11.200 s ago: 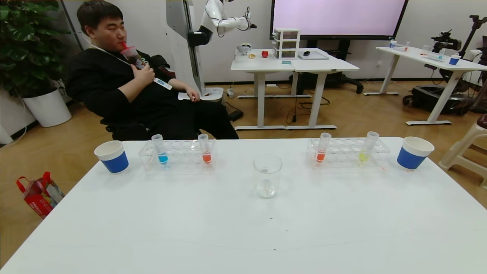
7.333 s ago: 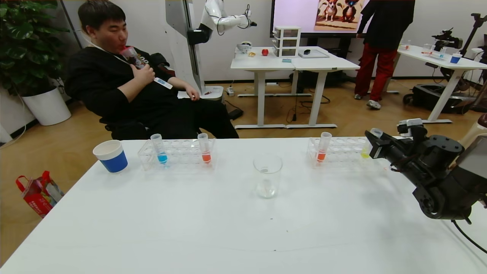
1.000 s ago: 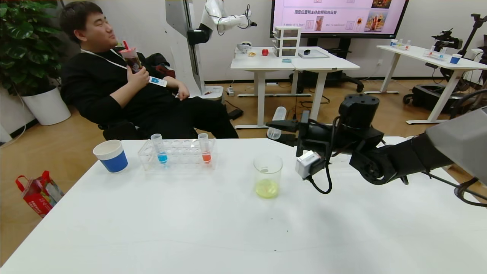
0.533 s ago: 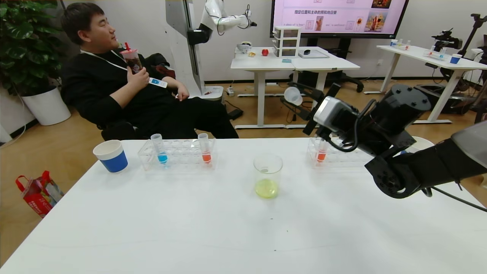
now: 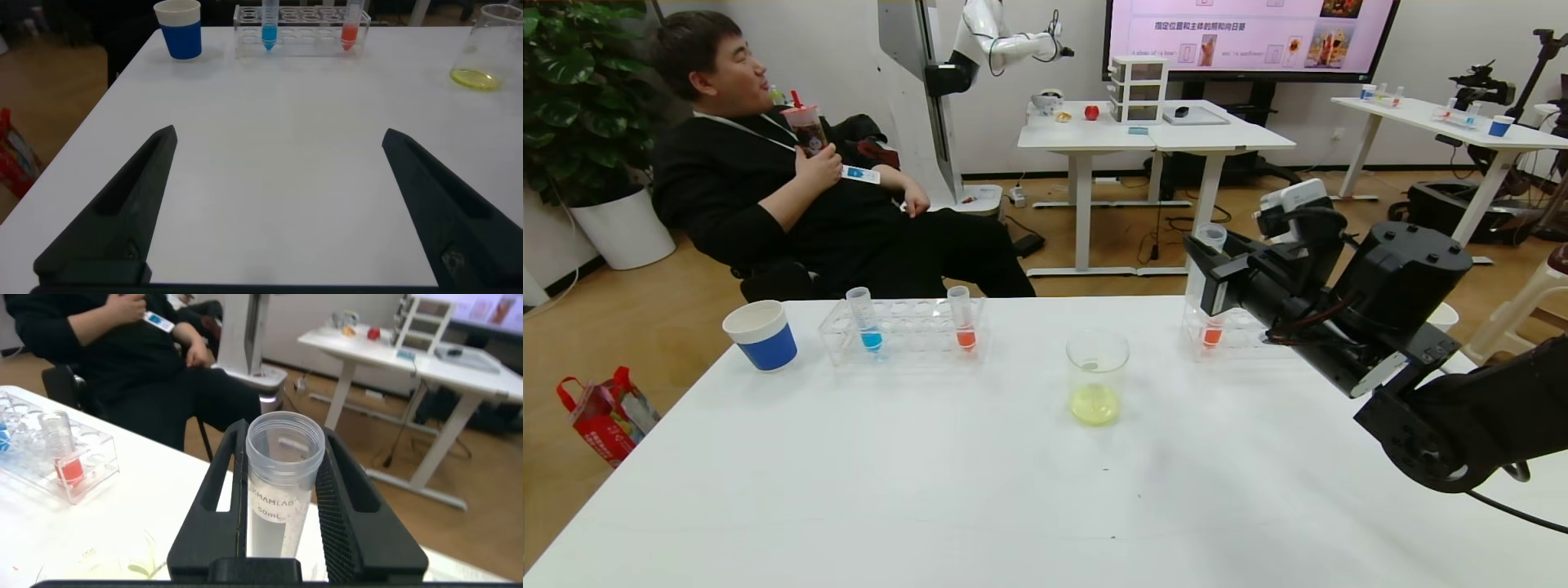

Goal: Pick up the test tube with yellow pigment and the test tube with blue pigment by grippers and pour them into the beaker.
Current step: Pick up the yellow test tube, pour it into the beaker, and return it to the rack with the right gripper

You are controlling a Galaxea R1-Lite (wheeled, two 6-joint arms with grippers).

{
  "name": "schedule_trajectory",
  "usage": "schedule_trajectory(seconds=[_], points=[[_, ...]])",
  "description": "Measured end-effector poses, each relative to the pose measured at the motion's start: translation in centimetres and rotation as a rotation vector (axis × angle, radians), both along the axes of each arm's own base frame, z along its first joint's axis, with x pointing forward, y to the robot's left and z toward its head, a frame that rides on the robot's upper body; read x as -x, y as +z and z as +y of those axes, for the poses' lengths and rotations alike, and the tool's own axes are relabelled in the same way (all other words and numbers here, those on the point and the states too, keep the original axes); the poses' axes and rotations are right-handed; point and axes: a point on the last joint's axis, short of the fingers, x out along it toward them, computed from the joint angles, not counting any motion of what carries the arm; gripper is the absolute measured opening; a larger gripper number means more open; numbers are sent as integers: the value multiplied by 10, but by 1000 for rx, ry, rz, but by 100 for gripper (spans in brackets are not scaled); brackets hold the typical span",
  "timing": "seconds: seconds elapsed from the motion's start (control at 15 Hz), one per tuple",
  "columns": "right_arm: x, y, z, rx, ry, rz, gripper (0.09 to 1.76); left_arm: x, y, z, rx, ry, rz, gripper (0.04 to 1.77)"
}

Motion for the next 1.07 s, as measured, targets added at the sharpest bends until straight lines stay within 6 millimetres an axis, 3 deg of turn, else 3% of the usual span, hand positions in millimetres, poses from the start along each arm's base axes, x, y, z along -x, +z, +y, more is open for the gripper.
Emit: schedule_trajectory(seconds=[0.13,0.47,0.67,0.87,1.07], points=[[2,0,-10,-20,-54,100,51,0,0,0,0,0,0,175],[4,17,-39,-41,-73,71,51,0,0,0,0,0,0,175],[-2,20,-71,-41,-126,62,51,0,0,0,0,1,0,175],[-20,15,-109,-38,-225,64,51,0,0,0,0,0,0,175],[-51,13,-154,-44,-352,38,51,0,0,0,0,0,0,175]])
